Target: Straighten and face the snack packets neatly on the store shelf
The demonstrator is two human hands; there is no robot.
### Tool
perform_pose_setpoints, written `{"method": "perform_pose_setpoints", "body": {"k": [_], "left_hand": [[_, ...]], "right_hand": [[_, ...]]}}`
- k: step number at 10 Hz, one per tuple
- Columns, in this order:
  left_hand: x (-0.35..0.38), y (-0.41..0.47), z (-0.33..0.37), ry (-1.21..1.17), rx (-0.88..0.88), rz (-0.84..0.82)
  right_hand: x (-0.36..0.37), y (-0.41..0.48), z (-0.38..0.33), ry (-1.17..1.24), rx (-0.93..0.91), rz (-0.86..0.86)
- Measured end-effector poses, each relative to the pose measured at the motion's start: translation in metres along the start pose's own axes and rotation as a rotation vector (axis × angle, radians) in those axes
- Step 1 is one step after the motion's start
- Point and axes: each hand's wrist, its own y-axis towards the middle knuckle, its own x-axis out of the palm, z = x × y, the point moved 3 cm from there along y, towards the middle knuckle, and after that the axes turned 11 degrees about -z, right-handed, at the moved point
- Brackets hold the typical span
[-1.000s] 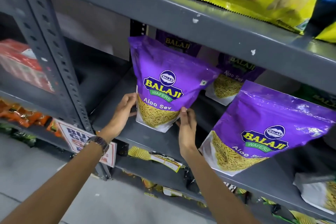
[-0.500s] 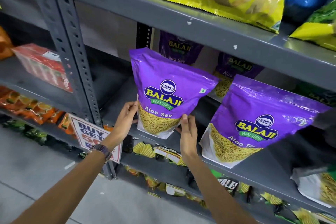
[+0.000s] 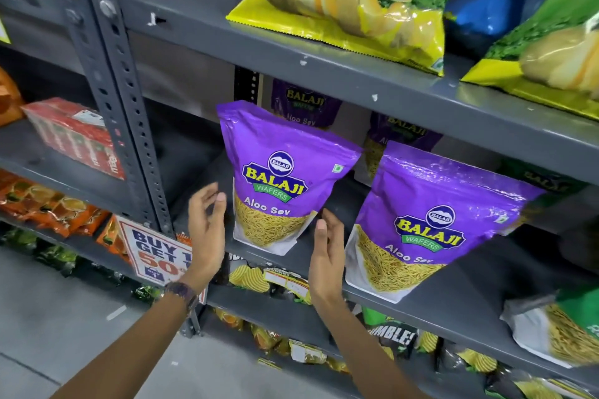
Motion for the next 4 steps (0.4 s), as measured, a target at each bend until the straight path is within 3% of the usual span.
{"method": "perform_pose_setpoints", "body": {"k": [2,4], "left_hand": [[0.041,-0.043,0.111,0.023,0.636,-0.043],[0.13,-0.044,0.274,0.016,1.064,-0.041]], "right_hand": [[-0.037,-0.026,-0.082,-0.226,-0.342,0.002],[-0.1,-0.032,-0.214,-0.501,-0.861,0.099]]}}
